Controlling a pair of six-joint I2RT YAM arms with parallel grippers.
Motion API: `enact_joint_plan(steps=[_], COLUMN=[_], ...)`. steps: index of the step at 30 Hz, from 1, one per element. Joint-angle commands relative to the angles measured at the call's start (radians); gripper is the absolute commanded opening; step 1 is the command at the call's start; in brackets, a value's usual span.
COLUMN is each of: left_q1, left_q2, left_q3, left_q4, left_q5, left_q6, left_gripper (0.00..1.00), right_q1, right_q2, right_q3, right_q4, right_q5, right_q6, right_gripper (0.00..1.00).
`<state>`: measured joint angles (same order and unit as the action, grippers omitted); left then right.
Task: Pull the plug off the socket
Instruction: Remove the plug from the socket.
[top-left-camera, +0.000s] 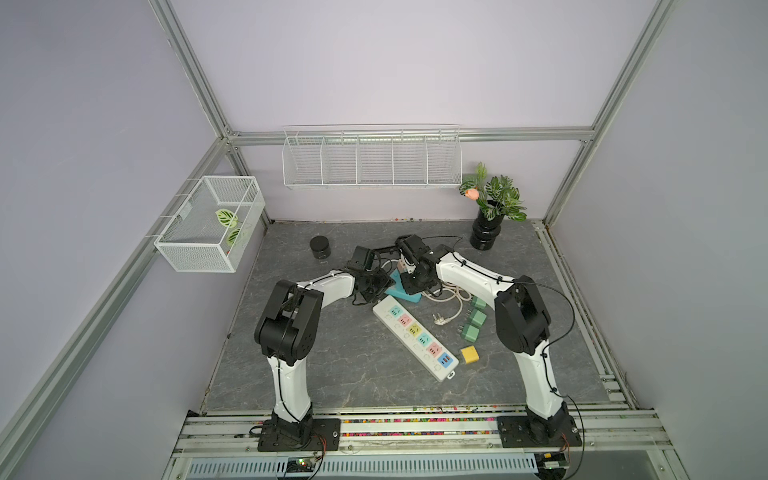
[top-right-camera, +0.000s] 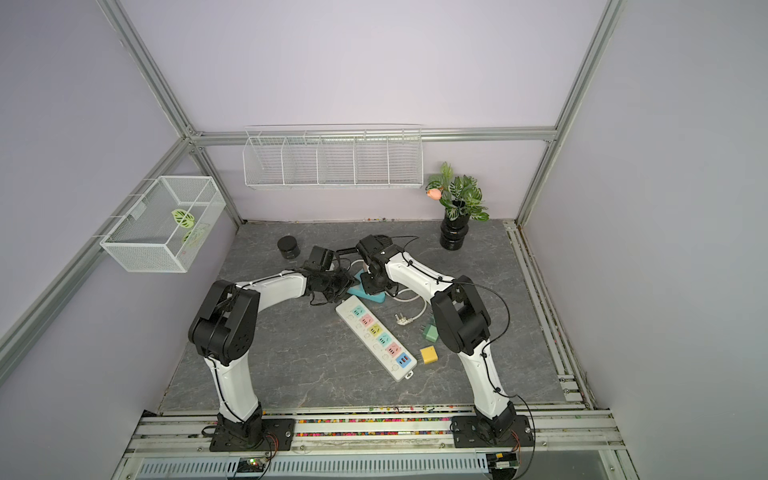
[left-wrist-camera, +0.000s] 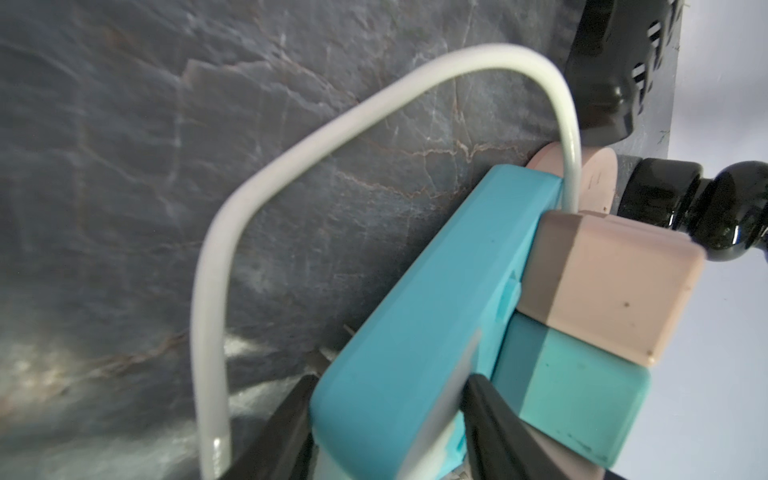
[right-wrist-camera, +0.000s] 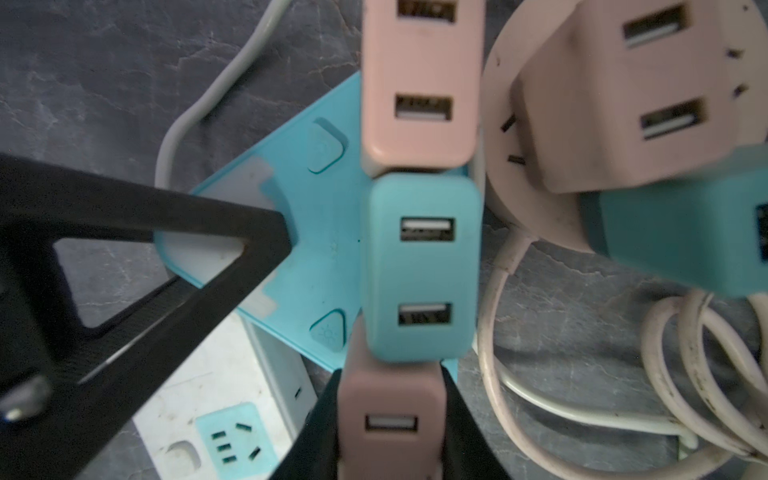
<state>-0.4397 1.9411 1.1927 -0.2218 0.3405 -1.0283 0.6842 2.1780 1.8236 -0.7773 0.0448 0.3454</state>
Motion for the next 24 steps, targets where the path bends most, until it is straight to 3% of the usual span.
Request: enact_joint_plan(steps=[1,3,5,10,13,15,19,24], left_q1=[-0.004,-0.002,-0.002,0.001,0.001,0.001,0.000,-0.001], left_q2=[0.085,0.091,0.089,0.078,0.083,0.088,0.103,0.094], left_q3=[-0.065,-0.062,-0.064,-0.076,-0.068,-0.058,-0.040,-0.054], left_q4=[-0.177,-0.185,-0.192,-0.199,-0.200,-0.201,-0.203,-0.195], left_q5=[-0.122,-0.124,-0.132,-0.147,-0.148,-0.147,-0.141,-0.145], left_q6=[-0.032,-0.028,-0.026,-0.016,-0.011,-0.009,-0.009,-0.010], left_gripper=[0.56,0.56,0.56,0.56,0.56,0.56,0.56,0.56], right_q1=[0.086,0.084,0.039,-0.060,-0.031,0.023,0.102,0.019], right_q2=[0.018,0.059,0.070,-0.043,-0.101,-0.115,-0.034,0.028], right_q3=[0.077,0.161,0.192,0.023,-0.086,-0.122,0.010,0.194], right_q4=[-0.040,-0.117,-0.162,-0.046,0.021,0.031,-0.079,-0.176], right_q5=[-0.010,0.083,0.080,-0.045,-0.073,0.006,0.208,0.128], right_q6=[-0.032,0.031,0.073,0.116,0.060,0.037,0.086,0.126], right_gripper=[0.28,0.28,0.27,0.27,0.26,0.26,0.26,0.26])
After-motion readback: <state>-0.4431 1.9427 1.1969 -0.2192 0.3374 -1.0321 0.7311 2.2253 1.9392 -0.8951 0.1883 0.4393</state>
